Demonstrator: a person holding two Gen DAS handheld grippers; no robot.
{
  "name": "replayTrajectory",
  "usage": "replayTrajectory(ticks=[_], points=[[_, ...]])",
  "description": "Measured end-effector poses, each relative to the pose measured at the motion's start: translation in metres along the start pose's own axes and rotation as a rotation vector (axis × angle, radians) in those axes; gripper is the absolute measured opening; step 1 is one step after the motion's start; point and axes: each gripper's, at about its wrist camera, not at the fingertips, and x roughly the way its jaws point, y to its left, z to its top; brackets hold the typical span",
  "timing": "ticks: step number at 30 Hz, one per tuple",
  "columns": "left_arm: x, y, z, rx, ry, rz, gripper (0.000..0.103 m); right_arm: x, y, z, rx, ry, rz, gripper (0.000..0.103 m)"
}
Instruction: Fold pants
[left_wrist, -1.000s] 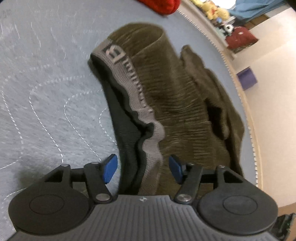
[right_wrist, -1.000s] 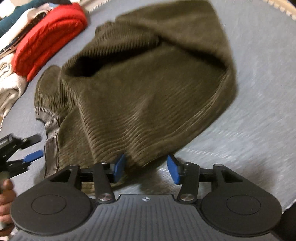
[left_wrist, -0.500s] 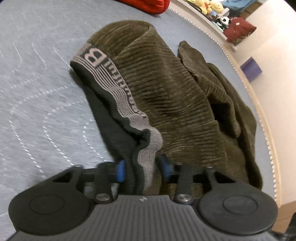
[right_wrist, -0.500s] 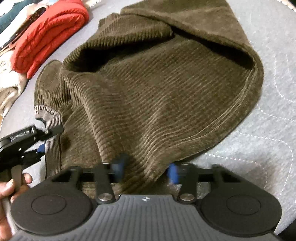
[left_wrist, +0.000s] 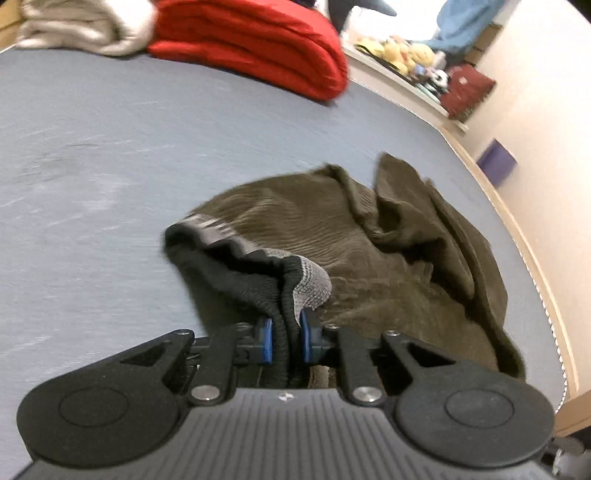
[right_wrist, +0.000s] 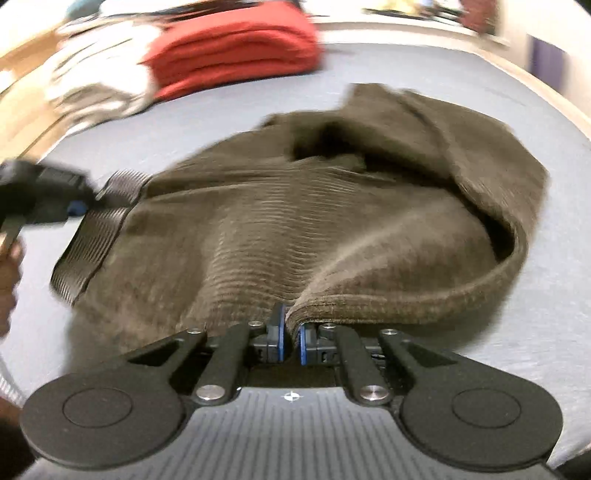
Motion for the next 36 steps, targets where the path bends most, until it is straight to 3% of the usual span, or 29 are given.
replayTrajectory(ticks=[4,8,10,13,15,18,20,23,27,31,34,35,36], points=[[-0.034,0.051,0.0,-0.019,0.008,0.08,0.015,0.0,0.077,-0.024,-0.083,-0.005,0.07,0.007],[-0.039,0.086,0.002,-0.076,0.041,0.124,0.018,0.015,0.135,-0.049,-0.14,0.033,0.071,0.008],[-0.04,0.084,0.007,-0.077,0.041,0.162,0.031,0.026,0.146,-0.054,-0.144,0.076,0.044,0.013],[-0.047,0.059,0.016,0.02,-0.019,0.343,0.054,0.034,0.135,-0.042,-0.092,0.152,0.035,0.015],[-0.058,0.05,0.018,0.055,-0.078,0.399,0.055,0.029,0.12,-0.03,-0.04,0.188,0.078,0.025],[-0.059,0.04,0.028,0.014,-0.116,0.287,0.055,0.008,0.097,-0.013,-0.014,0.177,0.159,0.026],[-0.05,0.028,0.03,0.028,-0.109,0.233,0.055,-0.005,0.077,0.003,-0.024,0.121,0.174,0.028],[-0.033,-0.002,0.031,0.108,-0.101,0.197,0.055,-0.009,0.04,0.038,-0.064,-0.029,0.079,0.036],[-0.016,-0.027,0.024,0.192,-0.09,0.166,0.055,0.023,-0.018,0.092,0.003,-0.117,-0.063,0.04],[0.003,-0.039,0.016,0.226,-0.062,0.137,0.055,0.082,-0.055,0.136,0.019,-0.055,-0.12,0.047],[0.017,-0.047,0.014,0.25,-0.039,0.115,0.055,0.127,-0.066,0.147,0.004,0.032,-0.161,0.046],[0.02,-0.048,0.013,0.256,-0.031,0.107,0.055,0.135,-0.072,0.148,0.003,0.052,-0.172,0.042],[0.024,-0.052,0.013,0.262,-0.024,0.1,0.055,0.14,-0.077,0.149,0.007,0.065,-0.187,0.023]])
